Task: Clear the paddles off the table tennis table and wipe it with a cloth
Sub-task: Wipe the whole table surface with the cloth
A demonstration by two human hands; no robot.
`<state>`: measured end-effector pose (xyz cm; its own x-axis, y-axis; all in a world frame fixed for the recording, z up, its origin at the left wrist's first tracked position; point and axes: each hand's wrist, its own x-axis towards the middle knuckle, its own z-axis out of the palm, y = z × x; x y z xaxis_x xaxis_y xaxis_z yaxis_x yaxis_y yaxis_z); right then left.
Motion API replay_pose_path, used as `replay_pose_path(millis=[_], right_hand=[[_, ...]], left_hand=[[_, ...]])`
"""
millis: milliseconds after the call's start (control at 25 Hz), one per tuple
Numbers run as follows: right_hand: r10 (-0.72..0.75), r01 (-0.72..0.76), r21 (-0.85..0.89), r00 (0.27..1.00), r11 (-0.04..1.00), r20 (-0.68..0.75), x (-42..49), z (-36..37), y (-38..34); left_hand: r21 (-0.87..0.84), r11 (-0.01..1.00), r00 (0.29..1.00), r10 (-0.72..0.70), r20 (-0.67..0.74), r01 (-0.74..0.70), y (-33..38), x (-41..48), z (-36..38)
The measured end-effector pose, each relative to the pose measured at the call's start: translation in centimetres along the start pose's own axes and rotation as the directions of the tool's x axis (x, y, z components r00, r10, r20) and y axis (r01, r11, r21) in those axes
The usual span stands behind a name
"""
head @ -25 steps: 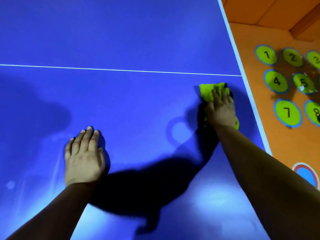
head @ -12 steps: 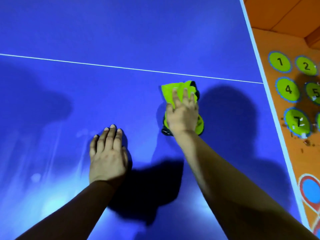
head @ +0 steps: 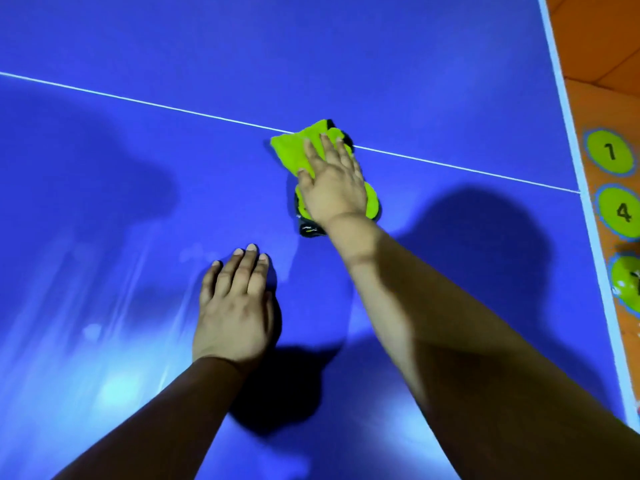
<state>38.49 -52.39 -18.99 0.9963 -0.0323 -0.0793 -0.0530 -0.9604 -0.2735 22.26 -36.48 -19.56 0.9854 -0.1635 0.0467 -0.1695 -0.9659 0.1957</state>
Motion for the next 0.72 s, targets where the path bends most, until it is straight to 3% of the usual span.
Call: replay_pose_path(millis=[280,440,720], right_hand=[[0.364,-0.373,-0.011,0.913,0.928,-0.185,-1.5,-5.5,18.1],[0.500,-0.513,-0.051,0.850,0.857,-0.165,-3.5,-7.1,26.9],[0.672,-0.668,0.106,0.706,0.736,-0.221,-8.7,-8.5,29.6]], left_hand=[[-0.003,1.000,1.000,-0.003,-0.028,0.002,0.5,0.1,-0.4],[-0.013,1.000,0.998,-0.002,-0.057,0.002,1.0,0.1,-0.3],[0.020,1.000,0.998,-0.015,-0.062,0.016,1.3,-0.2,-0.3]])
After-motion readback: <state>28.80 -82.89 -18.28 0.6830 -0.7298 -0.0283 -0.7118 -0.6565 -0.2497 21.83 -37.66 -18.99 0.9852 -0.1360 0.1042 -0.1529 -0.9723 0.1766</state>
